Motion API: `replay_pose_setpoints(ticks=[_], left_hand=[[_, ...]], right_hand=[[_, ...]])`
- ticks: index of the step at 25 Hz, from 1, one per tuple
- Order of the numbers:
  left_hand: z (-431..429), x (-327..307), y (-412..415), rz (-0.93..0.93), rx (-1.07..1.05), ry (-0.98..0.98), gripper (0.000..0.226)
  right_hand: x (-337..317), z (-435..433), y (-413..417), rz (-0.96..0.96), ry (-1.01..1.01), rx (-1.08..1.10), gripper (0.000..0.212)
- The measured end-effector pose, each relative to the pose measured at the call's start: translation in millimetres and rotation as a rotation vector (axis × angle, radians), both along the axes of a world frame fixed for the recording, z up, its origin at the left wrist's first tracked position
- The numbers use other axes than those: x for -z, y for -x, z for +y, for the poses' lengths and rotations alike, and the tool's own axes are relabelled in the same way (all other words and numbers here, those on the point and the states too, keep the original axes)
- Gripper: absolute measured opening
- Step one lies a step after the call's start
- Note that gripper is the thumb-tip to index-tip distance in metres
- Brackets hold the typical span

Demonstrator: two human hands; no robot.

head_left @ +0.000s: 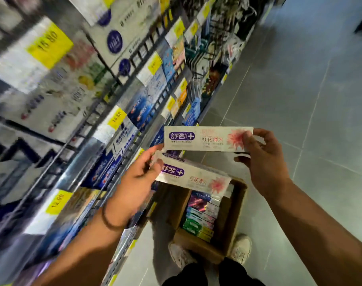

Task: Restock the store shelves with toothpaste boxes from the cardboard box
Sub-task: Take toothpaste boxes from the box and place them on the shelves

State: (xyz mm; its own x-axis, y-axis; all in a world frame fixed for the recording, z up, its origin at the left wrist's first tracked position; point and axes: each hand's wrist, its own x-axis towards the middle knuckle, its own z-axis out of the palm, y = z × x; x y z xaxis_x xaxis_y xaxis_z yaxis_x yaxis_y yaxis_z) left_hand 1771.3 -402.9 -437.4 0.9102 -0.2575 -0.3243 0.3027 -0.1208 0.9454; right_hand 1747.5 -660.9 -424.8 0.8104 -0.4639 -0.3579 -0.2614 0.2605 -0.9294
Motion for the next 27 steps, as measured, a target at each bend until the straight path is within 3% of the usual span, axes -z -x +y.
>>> replay_pose_setpoints(ticks=[3,7,9,14,19,23,27], left_hand=[[11.0,-49.1,14.4,-0.092,-0.058,-0.053,0.040],[30.4,-114.0,39.7,-0.177,-0.160,-0.075,0.026],[38.8,-143.4,55.9,-0.217,-0.204,-0.058,0.031],[55.9,-193.9,105.3,-0.299,-0.344,-0.040,0.031],[78.7,-231.9,159.8,-0.388,-0.492,-0.058,0.048],[106.8,-259.9,205.3,-0.435,-0.620,-0.076,0.031],[139.2,-286.0,241.1,-0.464,-0.708,-0.100,0.037]], right_hand=[[-49.7,11.4,4.3,-0.056,-0.008,-0.024,0.010],[-108.5,25.7,10.6,-0.123,-0.063,-0.054,0.015],[-133.7,33.2,13.6,-0.151,-0.091,-0.110,0.016],[-184.3,57.4,23.1,-0.215,-0.109,-0.279,0.012],[-222.0,93.8,41.8,-0.330,-0.181,-0.458,0.010],[-255.8,133.4,58.9,-0.319,-0.256,-0.535,0.007],[-284.7,173.3,74.7,-0.329,-0.265,-0.669,0.009]])
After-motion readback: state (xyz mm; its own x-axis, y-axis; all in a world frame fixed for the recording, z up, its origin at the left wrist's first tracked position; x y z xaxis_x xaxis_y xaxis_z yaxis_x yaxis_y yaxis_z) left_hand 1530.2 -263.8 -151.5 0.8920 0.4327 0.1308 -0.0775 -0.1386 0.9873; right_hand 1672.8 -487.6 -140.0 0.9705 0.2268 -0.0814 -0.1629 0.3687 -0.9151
